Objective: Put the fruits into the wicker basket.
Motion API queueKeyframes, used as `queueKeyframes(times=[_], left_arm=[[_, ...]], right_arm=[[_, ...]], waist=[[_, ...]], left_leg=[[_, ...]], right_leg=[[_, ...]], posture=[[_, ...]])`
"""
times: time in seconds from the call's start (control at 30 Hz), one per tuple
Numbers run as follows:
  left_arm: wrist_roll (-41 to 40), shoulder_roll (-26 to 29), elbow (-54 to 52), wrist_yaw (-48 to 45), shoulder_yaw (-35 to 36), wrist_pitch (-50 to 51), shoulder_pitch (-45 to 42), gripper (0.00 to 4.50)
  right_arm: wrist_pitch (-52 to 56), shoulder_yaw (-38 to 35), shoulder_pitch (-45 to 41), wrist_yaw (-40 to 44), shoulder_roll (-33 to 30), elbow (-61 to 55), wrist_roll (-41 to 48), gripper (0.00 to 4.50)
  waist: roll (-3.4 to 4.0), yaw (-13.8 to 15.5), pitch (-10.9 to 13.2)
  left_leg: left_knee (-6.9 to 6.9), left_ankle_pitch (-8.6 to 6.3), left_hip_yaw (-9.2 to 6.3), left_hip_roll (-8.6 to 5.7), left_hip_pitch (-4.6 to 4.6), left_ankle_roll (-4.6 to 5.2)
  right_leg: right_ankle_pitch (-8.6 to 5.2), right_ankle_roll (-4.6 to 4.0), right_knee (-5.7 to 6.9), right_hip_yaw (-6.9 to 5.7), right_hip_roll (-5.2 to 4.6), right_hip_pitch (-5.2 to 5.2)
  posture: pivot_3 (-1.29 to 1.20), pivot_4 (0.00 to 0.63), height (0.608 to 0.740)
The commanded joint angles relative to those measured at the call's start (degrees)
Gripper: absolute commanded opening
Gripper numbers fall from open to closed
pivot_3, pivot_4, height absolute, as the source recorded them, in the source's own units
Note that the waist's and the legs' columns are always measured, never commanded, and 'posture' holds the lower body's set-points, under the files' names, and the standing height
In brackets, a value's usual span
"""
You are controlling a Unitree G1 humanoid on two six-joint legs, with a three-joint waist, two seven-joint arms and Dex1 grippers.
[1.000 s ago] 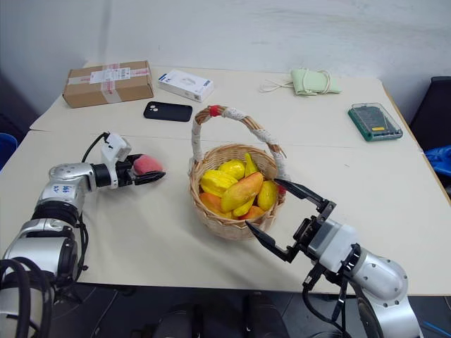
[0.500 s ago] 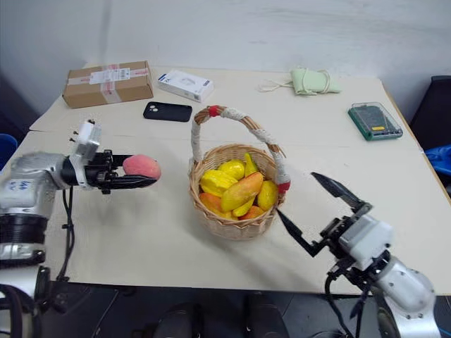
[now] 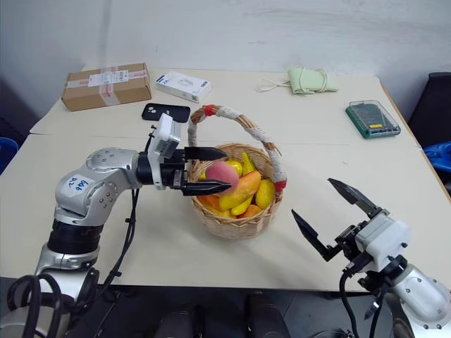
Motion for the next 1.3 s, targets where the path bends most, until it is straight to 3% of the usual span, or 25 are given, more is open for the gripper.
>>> queueKeyframes(times=[0.03, 0.2, 0.37, 0.53, 0.7, 0.8, 1.13, 1.17, 1.3], left_arm=[[-5.3, 4.2, -3.4, -5.5, 4.7, -0.5, 2.8, 4.46], [-6.5, 15.0, -3.1, -13.1, 11.3, -4.0, 10.1, 4.46], [-9.5, 20.3, -0.9, -16.6, 18.3, -4.4, 16.5, 4.46], [-10.6, 22.0, -3.1, -20.0, 21.2, -6.9, 24.2, 4.46], [-13.9, 19.5, -6.4, -15.9, 23.9, -6.8, 25.2, 4.46], [-14.8, 19.5, -8.1, -15.1, 24.0, -6.4, 26.4, 4.50], [-15.6, 19.5, -9.4, -13.1, 22.5, -6.5, 26.6, 4.50], [-15.5, 19.4, -9.2, -13.0, 22.0, -6.4, 26.0, 4.50], [-16.0, 18.5, -8.5, -12.7, 20.1, -6.1, 23.4, 4.50]], right_arm=[[2.1, -0.8, 1.0, -1.1, -0.2, -4.2, 1.9, 4.50], [10.6, -2.9, -0.1, -1.3, -4.2, -6.2, 9.5, 4.50], [18.7, -0.3, -8.5, 0.5, -9.6, -2.7, 14.7, 4.50], [25.9, 5.1, -19.0, 3.0, -12.1, 4.7, 15.5, 4.50], [27.2, 8.5, -28.0, 8.1, -12.8, 14.5, 13.2, 4.50], [26.6, 9.2, -31.1, 11.6, -12.2, 17.6, 13.5, 3.89], [26.1, 10.9, -33.0, 17.0, -10.3, 19.9, 12.6, 0.42], [26.0, 10.5, -32.7, 16.9, -10.0, 19.6, 12.9, 0.18], [25.2, 4.1, -28.8, 13.7, -7.9, 14.6, 16.2, 0.17]], waist=[[0.00, -0.1, 0.0], [0.04, -0.2, 0.0], [-0.01, 0.1, 0.1], [0.00, 0.1, 0.1], [-0.03, 0.2, 0.1], [-0.01, 0.2, 0.1], [0.04, 0.1, 0.2], [0.04, 0.1, 0.2], [0.05, 0.2, 0.2]], left_leg=[[-0.01, 0.00, 0.05, 0.01, 0.05, -0.01], [-0.03, -0.08, 0.11, 0.26, 0.11, 0.08], [-0.02, -0.29, 0.16, 0.18, 0.18, 0.39], [-0.08, -0.34, 0.17, 0.16, 0.15, 0.46], [0.02, -0.42, 0.10, 0.14, -0.16, 0.60], [0.01, -0.45, 0.10, 0.09, -0.27, 0.65], [0.01, -0.46, 0.11, 0.12, -0.36, 0.64], [0.01, -0.46, 0.11, 0.12, -0.35, 0.64], [0.00, -0.45, 0.09, 0.11, -0.35, 0.64]], right_leg=[[0.00, 0.00, 0.01, 0.05, 0.00, 0.01], [-0.02, -0.04, -0.01, 0.09, -0.06, 0.05], [-0.05, -0.09, -0.04, 0.05, -0.21, 0.10], [-0.06, -0.10, -0.13, 0.02, -0.28, 0.07], [-0.03, -0.05, -0.23, -0.07, -0.35, -0.08], [0.01, 0.02, -0.28, -0.08, -0.40, -0.13], [0.03, 0.05, -0.38, -0.12, -0.39, -0.18], [0.03, 0.06, -0.38, -0.11, -0.39, -0.18], [0.04, 0.06, -0.36, -0.13, -0.38, -0.18]], posture=[[0.00, 0.150, 0.740], [0.00, 0.150, 0.740], [0.00, 0.150, 0.740], [0.00, 0.150, 0.740], [0.00, 0.150, 0.740], [0.00, 0.150, 0.740], [0.00, 0.150, 0.740], [0.00, 0.150, 0.740], [0.00, 0.150, 0.740]])
